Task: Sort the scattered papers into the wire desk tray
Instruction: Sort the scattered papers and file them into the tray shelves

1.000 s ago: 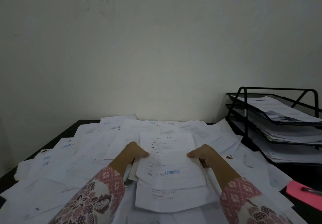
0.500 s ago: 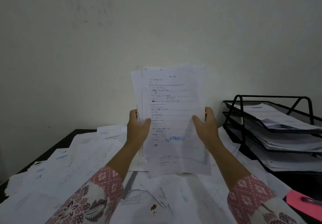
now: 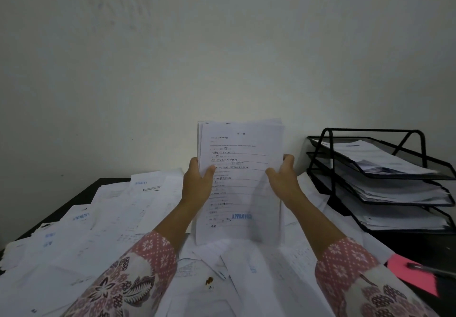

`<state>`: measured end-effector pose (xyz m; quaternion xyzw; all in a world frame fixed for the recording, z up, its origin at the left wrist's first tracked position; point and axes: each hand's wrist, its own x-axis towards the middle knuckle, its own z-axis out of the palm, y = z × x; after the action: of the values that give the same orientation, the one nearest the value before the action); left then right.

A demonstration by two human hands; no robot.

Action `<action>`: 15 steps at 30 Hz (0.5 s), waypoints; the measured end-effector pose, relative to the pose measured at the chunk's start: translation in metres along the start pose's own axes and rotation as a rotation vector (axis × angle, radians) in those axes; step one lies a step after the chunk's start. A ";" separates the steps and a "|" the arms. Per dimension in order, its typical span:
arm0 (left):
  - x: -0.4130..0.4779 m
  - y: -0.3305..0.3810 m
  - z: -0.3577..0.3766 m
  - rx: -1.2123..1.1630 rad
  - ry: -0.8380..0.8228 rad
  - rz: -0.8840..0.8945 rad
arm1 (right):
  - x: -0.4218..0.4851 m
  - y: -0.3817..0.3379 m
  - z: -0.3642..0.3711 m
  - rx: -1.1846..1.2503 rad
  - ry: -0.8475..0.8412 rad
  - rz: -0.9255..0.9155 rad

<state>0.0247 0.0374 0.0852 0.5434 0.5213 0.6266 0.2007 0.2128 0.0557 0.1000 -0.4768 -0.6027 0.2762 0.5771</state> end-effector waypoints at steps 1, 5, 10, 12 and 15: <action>-0.001 0.002 0.001 -0.003 0.012 0.024 | -0.001 0.000 -0.002 -0.013 -0.005 -0.005; -0.002 0.013 0.002 -0.101 0.052 0.075 | 0.000 -0.007 -0.013 0.051 0.089 -0.034; -0.006 0.012 0.013 -0.012 -0.082 -0.042 | -0.006 0.000 -0.024 -0.024 0.017 0.042; -0.010 0.016 0.017 0.022 -0.069 -0.009 | -0.006 -0.001 -0.031 -0.060 0.025 0.038; -0.008 0.029 0.022 0.000 -0.040 0.033 | -0.004 -0.015 -0.048 -0.001 0.076 -0.012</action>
<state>0.0562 0.0295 0.1038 0.5644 0.5080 0.6189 0.2008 0.2543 0.0364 0.1200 -0.4837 -0.5832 0.2543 0.6011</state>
